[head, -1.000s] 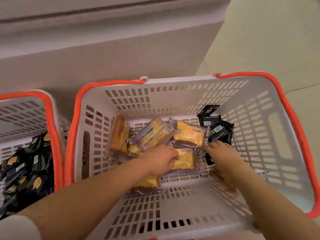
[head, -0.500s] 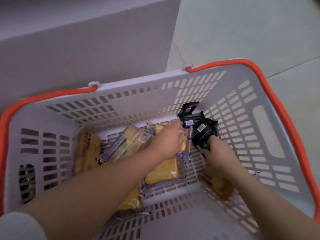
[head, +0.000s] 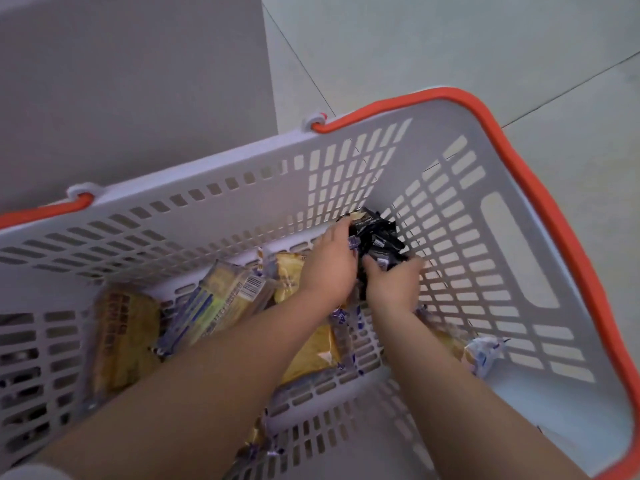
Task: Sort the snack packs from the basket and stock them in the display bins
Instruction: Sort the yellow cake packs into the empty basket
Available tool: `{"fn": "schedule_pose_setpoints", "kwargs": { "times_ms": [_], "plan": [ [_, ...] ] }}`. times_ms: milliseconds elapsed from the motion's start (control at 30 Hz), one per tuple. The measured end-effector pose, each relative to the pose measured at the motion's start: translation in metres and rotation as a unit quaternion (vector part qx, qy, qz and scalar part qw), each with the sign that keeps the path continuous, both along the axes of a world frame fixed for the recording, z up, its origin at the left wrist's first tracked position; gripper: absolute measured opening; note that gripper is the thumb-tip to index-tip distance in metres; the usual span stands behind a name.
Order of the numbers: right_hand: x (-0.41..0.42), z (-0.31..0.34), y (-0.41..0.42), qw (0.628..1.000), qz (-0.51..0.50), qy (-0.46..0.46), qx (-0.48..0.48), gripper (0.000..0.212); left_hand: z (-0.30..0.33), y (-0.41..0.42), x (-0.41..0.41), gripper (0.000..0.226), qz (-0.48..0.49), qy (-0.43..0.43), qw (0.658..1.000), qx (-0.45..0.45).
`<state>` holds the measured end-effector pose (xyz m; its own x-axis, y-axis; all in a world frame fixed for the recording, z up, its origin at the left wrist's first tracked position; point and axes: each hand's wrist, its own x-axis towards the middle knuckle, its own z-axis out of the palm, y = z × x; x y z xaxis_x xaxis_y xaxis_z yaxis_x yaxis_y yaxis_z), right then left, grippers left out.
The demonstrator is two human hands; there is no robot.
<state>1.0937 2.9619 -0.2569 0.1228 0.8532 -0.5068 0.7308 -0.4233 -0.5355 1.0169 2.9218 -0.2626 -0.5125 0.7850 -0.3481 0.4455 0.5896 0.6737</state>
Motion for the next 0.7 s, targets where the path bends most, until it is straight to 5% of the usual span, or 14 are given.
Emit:
{"fn": "schedule_pose_setpoints", "kwargs": {
  "times_ms": [167, 300, 433, 600, 700],
  "plan": [
    [-0.013, -0.009, -0.001, 0.997, 0.051, -0.055, 0.006, 0.067, -0.007, 0.007, -0.02, 0.07, -0.139, 0.133, 0.979, -0.063],
    [-0.01, -0.009, -0.005, 0.998, 0.064, -0.021, 0.018, 0.064, -0.003, 0.018, -0.032, 0.065, -0.225, 0.117, 0.966, -0.048],
    [0.009, -0.003, -0.007, 0.999, 0.012, 0.04, -0.03, 0.05, 0.002, 0.026, -0.051, 0.048, -0.291, 0.084, 0.951, -0.062],
    [0.044, 0.012, 0.01, 0.987, 0.067, 0.039, -0.139, 0.029, 0.003, 0.039, -0.051, 0.063, -0.408, 0.174, 0.891, -0.095],
    [0.048, 0.021, 0.009, 0.982, 0.099, 0.052, -0.152, 0.019, -0.001, 0.043, -0.034, 0.058, -0.404, 0.193, 0.887, -0.115]
  ]
}}
